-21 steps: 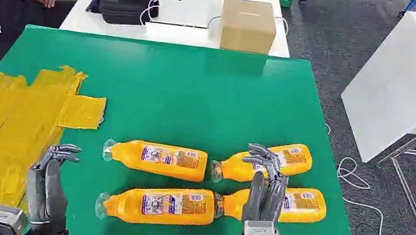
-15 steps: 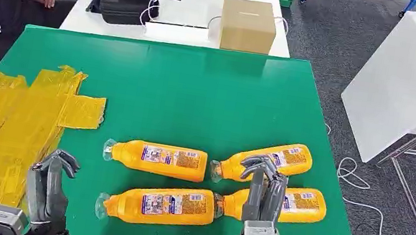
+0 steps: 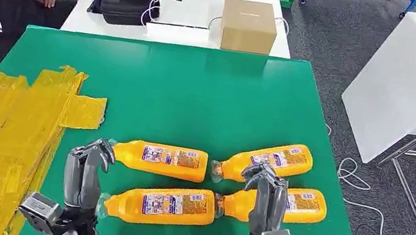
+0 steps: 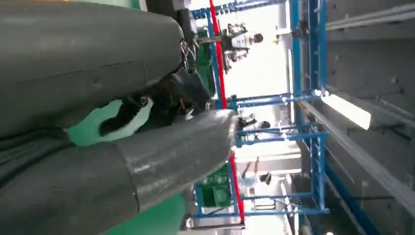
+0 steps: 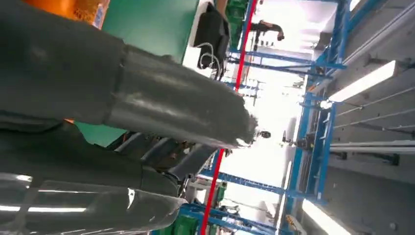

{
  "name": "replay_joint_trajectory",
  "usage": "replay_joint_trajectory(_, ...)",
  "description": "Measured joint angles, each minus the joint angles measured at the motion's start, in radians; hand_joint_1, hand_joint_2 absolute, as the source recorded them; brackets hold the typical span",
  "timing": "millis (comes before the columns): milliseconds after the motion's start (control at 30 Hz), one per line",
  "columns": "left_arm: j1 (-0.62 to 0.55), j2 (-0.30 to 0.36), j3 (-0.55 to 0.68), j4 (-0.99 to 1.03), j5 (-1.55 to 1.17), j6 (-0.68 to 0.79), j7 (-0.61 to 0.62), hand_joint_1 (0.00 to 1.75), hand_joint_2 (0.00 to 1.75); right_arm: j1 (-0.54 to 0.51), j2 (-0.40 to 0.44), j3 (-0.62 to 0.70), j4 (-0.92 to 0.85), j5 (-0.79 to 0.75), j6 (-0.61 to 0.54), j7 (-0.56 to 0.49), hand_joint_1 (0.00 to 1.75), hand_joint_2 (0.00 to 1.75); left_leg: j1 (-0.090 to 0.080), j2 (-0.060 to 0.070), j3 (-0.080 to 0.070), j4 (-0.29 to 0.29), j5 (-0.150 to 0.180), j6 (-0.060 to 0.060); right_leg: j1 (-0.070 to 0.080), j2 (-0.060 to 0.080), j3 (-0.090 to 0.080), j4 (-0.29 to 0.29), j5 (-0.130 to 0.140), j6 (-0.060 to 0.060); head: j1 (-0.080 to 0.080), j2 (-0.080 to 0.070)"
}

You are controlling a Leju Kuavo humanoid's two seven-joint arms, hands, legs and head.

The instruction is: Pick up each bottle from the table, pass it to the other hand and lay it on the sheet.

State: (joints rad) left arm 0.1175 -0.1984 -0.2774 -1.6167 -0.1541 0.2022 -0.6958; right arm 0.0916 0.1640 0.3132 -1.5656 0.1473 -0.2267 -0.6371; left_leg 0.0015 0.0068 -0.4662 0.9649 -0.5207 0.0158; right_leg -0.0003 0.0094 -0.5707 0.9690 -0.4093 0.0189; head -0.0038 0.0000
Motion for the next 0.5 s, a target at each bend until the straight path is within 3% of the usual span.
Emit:
replay_joint_trajectory(100, -0.003, 0.012, -0.015, 0.019, -0.005, 0.007, 0.000, 0.00, 0.00, -0.006, -0.001, 0.000, 0.016, 0.025, -0.020, 0.000, 0.00, 0.00, 0.000, 0.000, 0.000, 0.000, 0.000, 0.000, 0.000, 0.000, 0.000, 0.000, 0.000, 0.000, 0.000, 0.000)
replay_joint_trajectory(133, -0.004, 0.014, -0.016, 0.024, -0.004, 0.006, 0.000, 0.00, 0.00, -0.009, -0.001, -0.001, 0.026, 0.053, -0.026, 0.000, 0.00, 1.75, 0.000, 0.000, 0.000, 0.000, 0.000, 0.000, 0.000, 0.000, 0.000, 0.000, 0.000, 0.000, 0.000, 0.000)
replay_joint_trajectory(267, -0.004, 0.023, -0.019, 0.037, 0.013, -0.004, 0.000, 0.00, 0.00, -0.018, -0.006, 0.002, 0.069, 0.173, -0.029, 0.025, 0.00, 1.75, 0.000, 0.000, -0.001, 0.000, 0.000, 0.000, 0.000, 0.000, 0.000, 0.000, 0.000, 0.000, 0.000, 0.000)
replay_joint_trajectory(500, -0.017, 0.029, -0.013, 0.059, 0.025, -0.046, 0.000, 0.00, 0.00, -0.069, -0.029, 0.104, 0.205, 0.455, 0.022, 0.213, 0.00, 1.75, 0.000, 0.000, -0.001, 0.000, 0.000, 0.000, 0.000, 0.000, 0.000, 0.000, 0.000, 0.000, 0.000, 0.000)
